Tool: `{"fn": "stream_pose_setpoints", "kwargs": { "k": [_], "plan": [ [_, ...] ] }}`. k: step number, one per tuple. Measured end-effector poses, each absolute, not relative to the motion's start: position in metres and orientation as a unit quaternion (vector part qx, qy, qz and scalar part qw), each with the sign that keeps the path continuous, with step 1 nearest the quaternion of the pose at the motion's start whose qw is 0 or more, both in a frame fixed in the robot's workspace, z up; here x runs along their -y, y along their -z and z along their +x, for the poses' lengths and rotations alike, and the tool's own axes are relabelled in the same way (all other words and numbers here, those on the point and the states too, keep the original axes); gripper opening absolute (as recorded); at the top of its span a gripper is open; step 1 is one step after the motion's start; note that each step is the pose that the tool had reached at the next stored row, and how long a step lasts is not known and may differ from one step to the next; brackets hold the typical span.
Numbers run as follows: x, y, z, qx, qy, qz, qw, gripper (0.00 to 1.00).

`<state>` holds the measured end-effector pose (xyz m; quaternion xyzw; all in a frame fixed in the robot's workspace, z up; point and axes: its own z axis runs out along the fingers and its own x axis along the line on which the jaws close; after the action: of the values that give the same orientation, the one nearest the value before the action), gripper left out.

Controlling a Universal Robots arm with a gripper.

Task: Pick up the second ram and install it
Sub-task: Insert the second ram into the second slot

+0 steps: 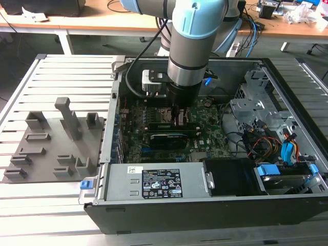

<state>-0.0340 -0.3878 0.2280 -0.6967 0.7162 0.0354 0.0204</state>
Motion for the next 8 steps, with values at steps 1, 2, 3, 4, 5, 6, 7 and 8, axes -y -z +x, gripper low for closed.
{"fn": "stream_pose_setpoints", "kwargs": {
  "k": [1, 2, 3, 4, 5, 6, 7, 8],
  "plan": [
    [0.3879, -0.2277, -0.0341, -0.716, -0.035, -0.697, 0.021, 0.14],
    [0.3881, -0.2271, -0.0341, -0.716, -0.035, -0.697, 0.021, 0.14],
    [0.3881, -0.2263, -0.0341, -0.716, -0.035, -0.697, 0.02, 0.14],
    [0.3881, -0.2255, -0.0337, -0.716, -0.035, -0.697, 0.02, 0.14],
    [0.3881, -0.2253, -0.0335, -0.716, -0.035, -0.697, 0.02, 0.14],
    [0.3881, -0.2252, -0.0334, -0.716, -0.035, -0.697, 0.02, 0.14],
    [0.3881, -0.2252, -0.0334, -0.716, -0.036, -0.697, 0.02, 0.14],
    [0.3881, -0.2252, -0.0333, -0.716, -0.036, -0.697, 0.02, 0.14]
  ]
}}
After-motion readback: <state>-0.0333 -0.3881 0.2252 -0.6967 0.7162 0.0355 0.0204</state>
